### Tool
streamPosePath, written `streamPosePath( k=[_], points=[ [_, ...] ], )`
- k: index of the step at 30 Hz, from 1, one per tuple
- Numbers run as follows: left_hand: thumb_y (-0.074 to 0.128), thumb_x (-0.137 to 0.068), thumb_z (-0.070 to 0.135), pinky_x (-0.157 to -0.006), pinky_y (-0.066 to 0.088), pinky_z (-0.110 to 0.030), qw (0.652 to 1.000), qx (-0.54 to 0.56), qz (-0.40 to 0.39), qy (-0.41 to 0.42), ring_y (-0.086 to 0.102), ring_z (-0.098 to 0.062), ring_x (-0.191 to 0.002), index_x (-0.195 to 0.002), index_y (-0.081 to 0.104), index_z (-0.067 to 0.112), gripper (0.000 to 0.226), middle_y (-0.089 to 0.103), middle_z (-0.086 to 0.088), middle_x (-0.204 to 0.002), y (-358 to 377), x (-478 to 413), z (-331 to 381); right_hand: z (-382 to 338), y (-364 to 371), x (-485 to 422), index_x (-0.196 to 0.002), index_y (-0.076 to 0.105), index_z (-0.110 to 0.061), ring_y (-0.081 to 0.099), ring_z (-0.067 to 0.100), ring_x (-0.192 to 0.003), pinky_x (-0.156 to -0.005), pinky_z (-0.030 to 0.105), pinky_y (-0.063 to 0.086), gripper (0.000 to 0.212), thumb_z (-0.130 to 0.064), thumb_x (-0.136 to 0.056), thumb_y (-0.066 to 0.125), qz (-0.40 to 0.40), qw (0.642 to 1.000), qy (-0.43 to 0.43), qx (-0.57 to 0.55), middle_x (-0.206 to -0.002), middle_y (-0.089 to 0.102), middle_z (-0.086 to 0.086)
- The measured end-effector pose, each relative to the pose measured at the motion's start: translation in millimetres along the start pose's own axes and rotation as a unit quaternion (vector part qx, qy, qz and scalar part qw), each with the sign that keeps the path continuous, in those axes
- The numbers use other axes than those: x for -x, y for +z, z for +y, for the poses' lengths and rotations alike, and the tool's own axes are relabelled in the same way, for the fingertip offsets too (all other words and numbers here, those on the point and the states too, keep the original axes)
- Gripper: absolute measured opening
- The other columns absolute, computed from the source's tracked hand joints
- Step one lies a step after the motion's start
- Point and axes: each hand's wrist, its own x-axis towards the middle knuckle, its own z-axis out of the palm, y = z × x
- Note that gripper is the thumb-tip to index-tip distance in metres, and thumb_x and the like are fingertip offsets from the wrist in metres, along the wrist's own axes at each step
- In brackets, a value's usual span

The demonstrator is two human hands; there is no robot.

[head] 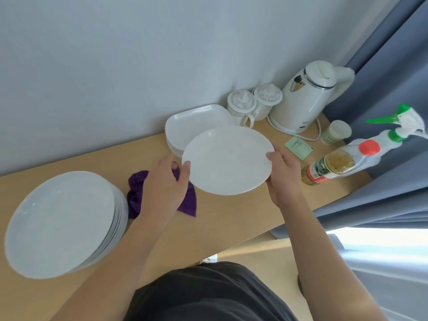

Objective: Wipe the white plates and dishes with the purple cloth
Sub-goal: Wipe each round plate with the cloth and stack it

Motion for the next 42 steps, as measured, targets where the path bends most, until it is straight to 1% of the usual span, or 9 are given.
streamPosePath(
  k=[5, 8, 10, 14, 17, 27, 35, 38, 42],
  points=[
    [0.056, -0.095, 0.022, -0.075, 0.050, -0.042, 0.996, 0.045, -0.067, -0.030, 0.063, -0.026, -0.074, -0.076, 0.064, 0.003, 0.028, 0.067, -0.006, -0.067, 35, -8, 7, 20, -28, -21, -0.113, 0.074, -0.034, 0.066, 0.022, -0.103, -0.081, 0.039, 0.053, 0.046, -0.007, -0.094, 0.042, -0.002, 0.999, 0.001, 0.045, -0.110, 0.074, -0.005],
    [0.059, -0.094, 0.018, -0.074, 0.052, -0.043, 0.996, 0.024, -0.078, -0.033, 0.063, -0.025, -0.073, -0.078, 0.066, 0.003, 0.022, 0.068, -0.006, -0.069, 51, -11, 4, 32, -43, -30, -0.113, 0.072, -0.034, 0.065, 0.005, -0.089, -0.070, 0.020, 0.051, 0.049, -0.002, -0.089, 0.044, 0.006, 0.987, -0.004, 0.162, -0.104, 0.072, -0.015],
    [0.059, -0.093, 0.018, -0.072, 0.052, -0.045, 0.996, -0.004, -0.082, -0.025, 0.061, -0.025, -0.072, -0.077, 0.064, 0.003, 0.022, 0.066, -0.006, -0.070, 61, -13, 1, 43, -48, -37, -0.114, 0.070, -0.036, 0.061, 0.005, -0.079, -0.062, 0.019, 0.045, 0.047, -0.003, -0.088, 0.047, 0.005, 0.963, -0.016, 0.268, -0.105, 0.068, -0.010],
    [0.056, -0.095, 0.017, -0.061, 0.045, -0.042, 0.992, -0.083, -0.093, 0.003, 0.056, -0.028, -0.069, -0.071, 0.055, 0.002, 0.028, 0.060, -0.010, -0.070, 74, -18, 2, 68, -53, -46, -0.107, 0.069, -0.012, 0.056, 0.027, -0.079, -0.059, 0.015, 0.036, 0.030, -0.001, -0.088, 0.049, 0.015, 0.906, -0.051, 0.419, -0.100, 0.053, 0.011],
    [0.053, -0.095, 0.018, -0.057, 0.034, -0.036, 0.983, -0.149, -0.098, 0.035, 0.051, -0.028, -0.067, -0.070, 0.046, 0.007, 0.028, 0.056, -0.011, -0.071, 83, -21, 3, 75, -53, -49, -0.102, 0.063, 0.000, 0.051, 0.030, -0.074, -0.060, 0.027, 0.038, 0.020, -0.001, -0.090, 0.047, 0.026, 0.881, -0.048, 0.470, -0.101, 0.047, 0.011],
    [0.052, -0.098, 0.022, -0.060, 0.033, -0.030, 0.972, -0.199, -0.117, 0.043, 0.048, -0.021, -0.068, -0.080, 0.051, 0.010, 0.022, 0.053, -0.006, -0.077, 101, -23, -3, 83, -55, -55, -0.104, 0.063, 0.003, 0.050, 0.029, -0.074, -0.069, 0.029, 0.039, 0.022, 0.000, -0.090, 0.047, 0.031, 0.872, -0.029, 0.487, -0.101, 0.047, 0.012],
    [0.054, -0.098, 0.029, -0.064, 0.048, -0.036, 0.969, -0.203, -0.130, 0.055, 0.059, -0.024, -0.075, -0.091, 0.063, 0.007, 0.025, 0.062, -0.006, -0.084, 99, -20, -10, 97, -60, -52, -0.120, 0.062, -0.002, 0.054, 0.032, -0.091, -0.077, 0.033, 0.045, 0.031, -0.002, -0.093, 0.048, 0.026, 0.869, -0.020, 0.494, -0.115, 0.052, 0.015],
    [0.053, -0.098, 0.035, -0.065, 0.051, -0.037, 0.970, -0.206, -0.116, 0.059, 0.060, -0.021, -0.080, -0.098, 0.066, 0.013, 0.026, 0.064, -0.001, -0.090, 86, -18, -10, 95, -50, -44, -0.140, 0.052, -0.013, 0.045, 0.037, -0.115, -0.097, 0.045, 0.041, 0.047, -0.011, -0.093, 0.055, 0.052, 0.832, -0.078, 0.546, -0.133, 0.048, 0.011],
    [0.059, -0.095, 0.028, -0.072, 0.051, -0.039, 0.974, -0.192, -0.063, 0.100, 0.057, -0.027, -0.096, -0.115, 0.068, 0.015, 0.025, 0.064, -0.006, -0.102, 61, -17, -15, 86, -9, -31, -0.136, 0.058, -0.010, 0.048, 0.037, -0.120, -0.102, 0.046, 0.043, 0.046, -0.011, -0.090, 0.062, 0.003, 0.844, -0.210, 0.493, -0.135, 0.051, 0.013]
  ],
)
